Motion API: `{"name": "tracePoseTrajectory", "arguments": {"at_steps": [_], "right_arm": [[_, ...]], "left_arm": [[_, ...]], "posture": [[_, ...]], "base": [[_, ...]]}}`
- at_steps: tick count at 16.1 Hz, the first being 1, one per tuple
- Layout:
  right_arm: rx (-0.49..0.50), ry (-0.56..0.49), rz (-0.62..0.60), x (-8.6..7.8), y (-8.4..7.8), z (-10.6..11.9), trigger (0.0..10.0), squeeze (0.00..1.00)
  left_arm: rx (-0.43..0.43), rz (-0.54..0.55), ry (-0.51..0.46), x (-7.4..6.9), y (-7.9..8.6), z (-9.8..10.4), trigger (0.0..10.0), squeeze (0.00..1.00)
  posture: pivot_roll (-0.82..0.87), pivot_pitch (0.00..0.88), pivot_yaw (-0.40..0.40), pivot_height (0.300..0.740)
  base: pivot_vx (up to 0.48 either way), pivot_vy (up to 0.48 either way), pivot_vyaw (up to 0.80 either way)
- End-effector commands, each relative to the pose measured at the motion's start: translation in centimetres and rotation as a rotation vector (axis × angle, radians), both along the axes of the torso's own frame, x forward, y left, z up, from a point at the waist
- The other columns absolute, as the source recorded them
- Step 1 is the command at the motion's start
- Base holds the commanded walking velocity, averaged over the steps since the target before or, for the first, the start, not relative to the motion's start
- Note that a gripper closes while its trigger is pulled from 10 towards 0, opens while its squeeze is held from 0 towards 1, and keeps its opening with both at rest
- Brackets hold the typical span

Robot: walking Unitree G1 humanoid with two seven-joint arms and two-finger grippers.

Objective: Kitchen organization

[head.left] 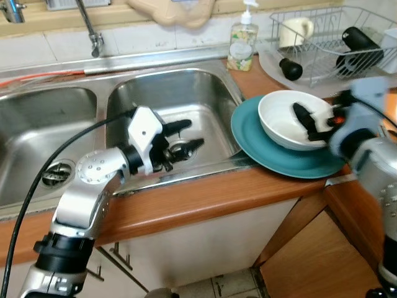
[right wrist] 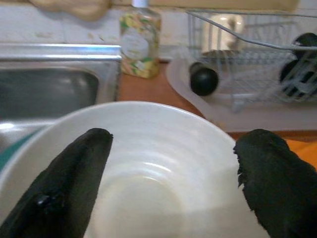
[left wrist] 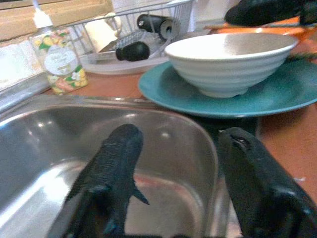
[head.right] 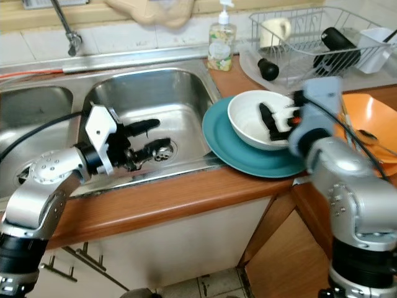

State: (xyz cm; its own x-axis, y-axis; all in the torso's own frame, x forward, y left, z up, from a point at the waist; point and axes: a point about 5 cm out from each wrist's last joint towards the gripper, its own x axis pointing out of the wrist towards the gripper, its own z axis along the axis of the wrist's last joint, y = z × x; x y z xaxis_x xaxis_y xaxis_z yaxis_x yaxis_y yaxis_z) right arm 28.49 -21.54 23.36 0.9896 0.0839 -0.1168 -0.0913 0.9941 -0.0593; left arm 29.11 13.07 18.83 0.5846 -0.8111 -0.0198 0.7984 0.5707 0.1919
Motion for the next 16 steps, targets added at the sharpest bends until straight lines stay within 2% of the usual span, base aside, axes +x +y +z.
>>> {"name": "tracePoseTrajectory", "arguments": {"at_steps": [1,2,3,6,8,11,12,13,14,15,16], "right_arm": [[0.001,0.02,-0.05,0.1,-0.6,0.2,10.0,1.0],[0.03,0.04,-0.07,0.1,-0.9,0.0,10.0,0.71],[0.046,0.061,-0.092,0.1,-1.2,-0.1,10.0,0.0],[0.15,0.137,-0.171,-0.1,-2.4,-0.4,10.0,0.0],[0.177,0.168,-0.203,-0.3,-3.0,-0.6,10.0,0.0],[0.251,0.24,-0.137,-0.6,-2.1,-1.0,10.0,0.0],[0.255,0.249,-0.128,-0.6,-1.9,-1.1,9.4,0.0],[0.275,0.273,-0.109,-0.6,-1.4,-1.4,5.2,0.0],[0.286,0.288,-0.104,-0.5,-1.2,-1.5,2.7,0.0],[0.288,0.294,-0.105,-0.5,-1.2,-1.5,2.3,0.0],[0.288,0.295,-0.105,-0.5,-1.1,-1.4,2.4,0.0]], "left_arm": [[-0.003,-0.023,-0.003,-0.5,0.0,0.4,10.0,0.0],[-0.007,-0.03,0.002,-0.8,-0.1,0.5,10.0,0.0],[-0.008,-0.037,0.005,-1.0,-0.2,0.5,10.0,0.0],[-0.005,-0.052,0.022,-1.8,-0.4,0.4,10.0,0.0],[-0.008,-0.058,0.029,-2.0,-0.5,0.4,10.0,0.0],[-0.006,-0.067,0.034,-2.2,-0.7,0.4,10.0,0.0],[-0.006,-0.069,0.034,-2.2,-0.7,0.4,10.0,0.0],[-0.007,-0.071,0.034,-2.2,-0.8,0.4,10.0,0.0],[-0.007,-0.071,0.033,-2.2,-0.9,0.4,10.0,0.0],[-0.006,-0.07,0.031,-2.1,-0.9,0.4,10.0,0.0],[-0.007,-0.069,0.03,-2.1,-0.9,0.5,10.0,0.0]], "posture": [[-0.05,0.0,0.053,0.74],[-0.05,0.0,0.053,0.74],[-0.05,0.0,0.053,0.74],[-0.05,0.0,0.056,0.74],[-0.05,0.0,0.058,0.74],[-0.05,0.0,0.058,0.74],[-0.05,0.0,0.057,0.74],[-0.06,0.0,0.055,0.74],[-0.06,0.0,0.053,0.74],[-0.06,0.0,0.052,0.74],[-0.06,0.0,0.052,0.74]], "base": [[0.0,0.0,0.0],[0.0,0.0,0.0],[0.0,0.0,0.0],[0.0,0.0,0.0],[0.0,0.0,0.0],[0.0,0.0,0.0],[0.0,0.0,0.0],[0.0,0.0,0.0],[0.0,0.0,0.0],[0.0,0.0,0.0],[0.0,0.0,0.0]]}}
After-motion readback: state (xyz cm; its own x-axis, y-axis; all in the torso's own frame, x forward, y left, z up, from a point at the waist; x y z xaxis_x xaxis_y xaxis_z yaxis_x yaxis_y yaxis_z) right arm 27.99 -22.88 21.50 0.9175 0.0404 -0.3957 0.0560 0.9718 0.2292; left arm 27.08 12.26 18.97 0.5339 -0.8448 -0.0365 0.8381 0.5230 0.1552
